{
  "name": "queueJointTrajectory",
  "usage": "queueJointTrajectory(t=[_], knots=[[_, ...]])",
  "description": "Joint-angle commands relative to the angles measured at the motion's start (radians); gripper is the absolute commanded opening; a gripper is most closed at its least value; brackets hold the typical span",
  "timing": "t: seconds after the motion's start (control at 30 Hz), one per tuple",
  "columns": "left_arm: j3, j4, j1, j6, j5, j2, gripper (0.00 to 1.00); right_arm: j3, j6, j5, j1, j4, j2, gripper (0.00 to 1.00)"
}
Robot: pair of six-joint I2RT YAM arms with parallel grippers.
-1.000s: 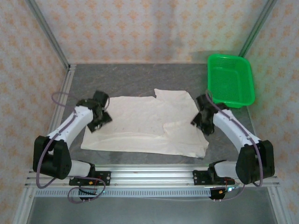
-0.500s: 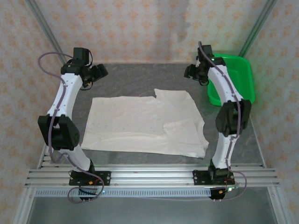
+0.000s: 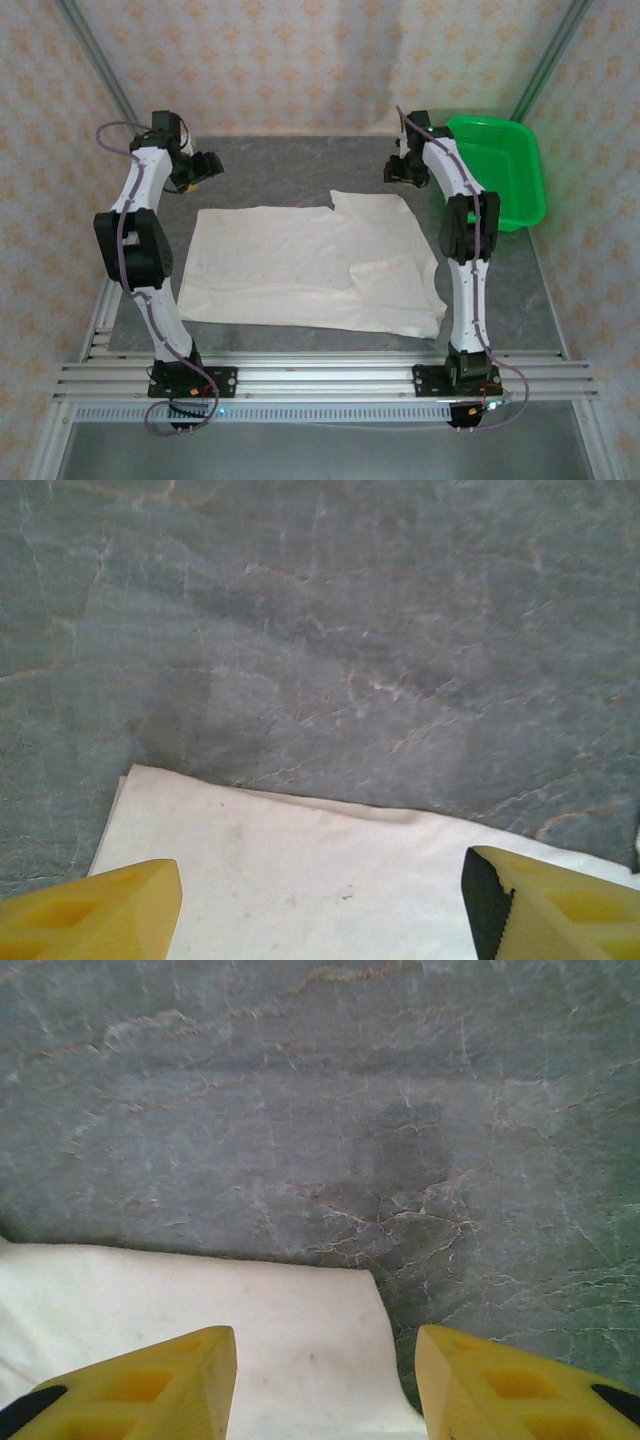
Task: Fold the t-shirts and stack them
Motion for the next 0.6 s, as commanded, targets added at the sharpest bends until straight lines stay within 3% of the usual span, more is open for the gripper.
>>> queueJointTrajectory(t=[0.0,0.57], knots=[[0.000,-0.048,0.011,0.040,-0.018,0.010,0.75,0.037,-0.022,0.004,0.005,-0.037,0.037,0.50],[-0.124,-0.017,0.050,0.012,-0.075,0.021,0.70,0.010,0.008,0.044,0.020,0.000,0.117,0.43]])
